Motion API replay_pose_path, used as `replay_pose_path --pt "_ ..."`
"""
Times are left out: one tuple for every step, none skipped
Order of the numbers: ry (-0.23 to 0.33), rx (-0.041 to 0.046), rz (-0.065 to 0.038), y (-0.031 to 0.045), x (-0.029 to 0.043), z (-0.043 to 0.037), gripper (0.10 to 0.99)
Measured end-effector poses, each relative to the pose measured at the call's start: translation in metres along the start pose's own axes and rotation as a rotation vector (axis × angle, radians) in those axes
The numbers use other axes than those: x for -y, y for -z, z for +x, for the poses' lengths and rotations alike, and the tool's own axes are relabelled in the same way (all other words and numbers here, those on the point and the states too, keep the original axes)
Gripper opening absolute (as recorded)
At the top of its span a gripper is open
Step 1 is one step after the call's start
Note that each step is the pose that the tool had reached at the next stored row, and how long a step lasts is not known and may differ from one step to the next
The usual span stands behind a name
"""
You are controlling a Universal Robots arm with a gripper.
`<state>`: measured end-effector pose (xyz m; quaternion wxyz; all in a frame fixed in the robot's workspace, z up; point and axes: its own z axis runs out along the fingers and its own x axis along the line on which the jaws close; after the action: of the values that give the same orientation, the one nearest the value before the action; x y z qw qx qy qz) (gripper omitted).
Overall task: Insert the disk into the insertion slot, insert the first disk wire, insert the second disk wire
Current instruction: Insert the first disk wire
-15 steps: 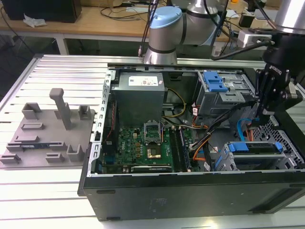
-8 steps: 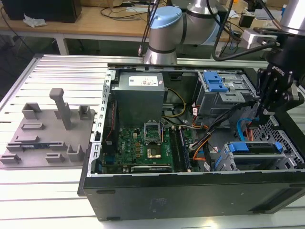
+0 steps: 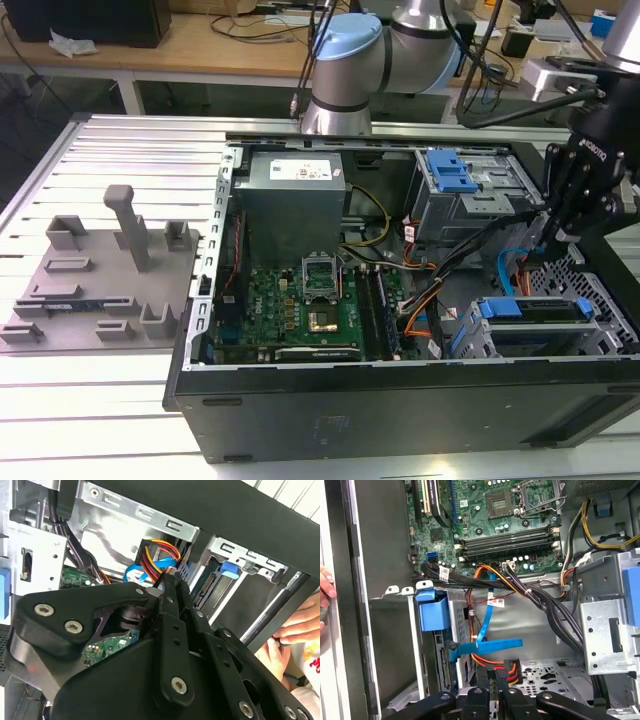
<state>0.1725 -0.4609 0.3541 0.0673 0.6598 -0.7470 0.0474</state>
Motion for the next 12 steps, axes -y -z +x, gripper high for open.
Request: replay_pose_path --pt "0.001 0.0015 -0.001 -0.0001 0.0005 0.0006 0.169" --pt "0.003 0.0028 -0.001 -0.0003 0.0013 0.0018 0.169" --pt "0.004 0.0030 -0.002 -0.0004 0.0016 0.0027 0.169" --pt "0.005 0.0043 -0.003 -0.0007 0.0021 0.0046 0.169" --pt "0.008 0.0064 -0.004 -0.0011 0.0028 0.0071 0.169" --pt "0.010 0.0080 -0.005 -0.0015 0.0032 0.0093 0.169" --pt "0.012 0.0095 -0.005 -0.0018 0.0035 0.0110 0.169" --pt "0.013 0.0125 -0.006 -0.0020 0.0037 0.0127 0.169" --pt "0.014 0.0148 -0.006 -0.0022 0.0038 0.0139 0.169" --pt "0.015 0.0166 -0.007 -0.0024 0.0040 0.0152 0.169" --pt "0.016 0.0193 -0.007 -0.0028 0.0042 0.0172 0.169" --pt "0.017 0.0230 -0.008 -0.0032 0.0046 0.0197 0.169"
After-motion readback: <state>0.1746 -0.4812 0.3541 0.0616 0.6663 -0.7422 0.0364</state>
